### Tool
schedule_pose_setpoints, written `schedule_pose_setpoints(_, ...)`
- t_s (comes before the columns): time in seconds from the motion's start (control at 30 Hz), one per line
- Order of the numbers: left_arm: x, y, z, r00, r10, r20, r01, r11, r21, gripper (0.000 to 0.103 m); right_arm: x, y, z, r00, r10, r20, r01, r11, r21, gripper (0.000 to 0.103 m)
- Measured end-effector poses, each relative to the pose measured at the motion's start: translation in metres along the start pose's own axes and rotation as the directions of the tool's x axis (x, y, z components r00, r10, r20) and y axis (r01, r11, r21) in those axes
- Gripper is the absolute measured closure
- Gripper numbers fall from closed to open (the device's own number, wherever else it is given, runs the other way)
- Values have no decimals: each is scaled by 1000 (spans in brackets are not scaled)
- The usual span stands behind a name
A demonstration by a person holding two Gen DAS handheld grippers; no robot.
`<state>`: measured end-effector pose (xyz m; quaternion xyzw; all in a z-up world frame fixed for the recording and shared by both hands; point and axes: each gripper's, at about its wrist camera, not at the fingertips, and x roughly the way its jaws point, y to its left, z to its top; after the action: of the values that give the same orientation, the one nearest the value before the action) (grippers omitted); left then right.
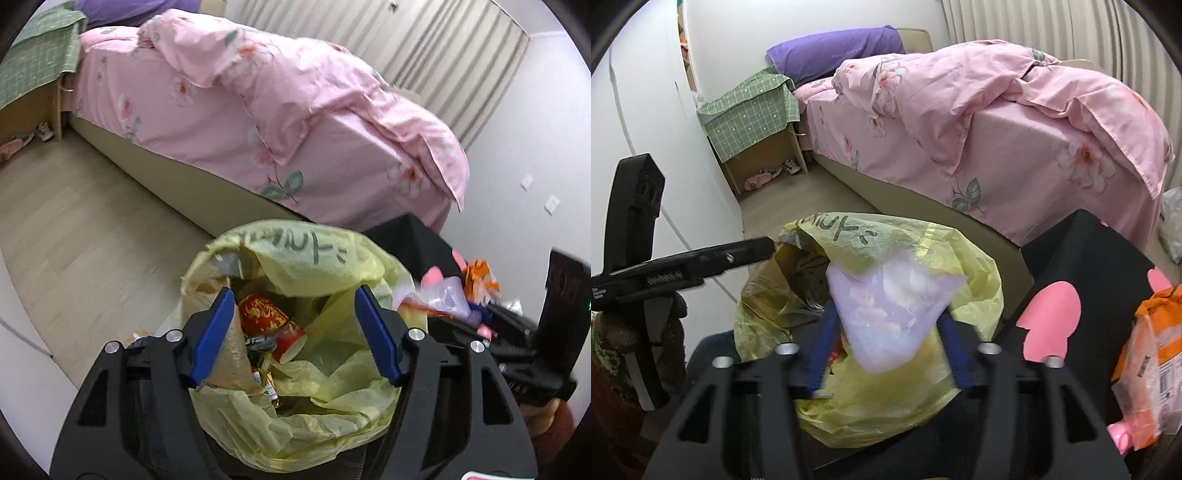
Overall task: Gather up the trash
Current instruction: 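Carry both items over the yellow bag and open both tools to drop them, then move both tools back toward the snack items on the table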
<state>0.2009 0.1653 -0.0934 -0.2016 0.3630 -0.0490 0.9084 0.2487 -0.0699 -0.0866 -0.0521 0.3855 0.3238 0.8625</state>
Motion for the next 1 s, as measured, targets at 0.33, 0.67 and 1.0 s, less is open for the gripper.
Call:
schedule_pose_setpoints(0.33, -34, -31, 1, 998, 16, 67, -20, 998, 61, 39, -56, -16, -14, 995, -65, 73, 62, 998, 31, 42)
schedule_pose_setpoints(0.67, -30, -95, -23, 997, -70, 28, 64, 979, 194, 39, -168, -73, -87, 944, -279, 177, 252, 954, 163, 38)
schedule_pose_setpoints(1.0, 7, -209, -85, 948, -245, -204, 313, 834, 454, 39, -233, -110, -168, 804, -587, 93, 558, 799, 227, 36)
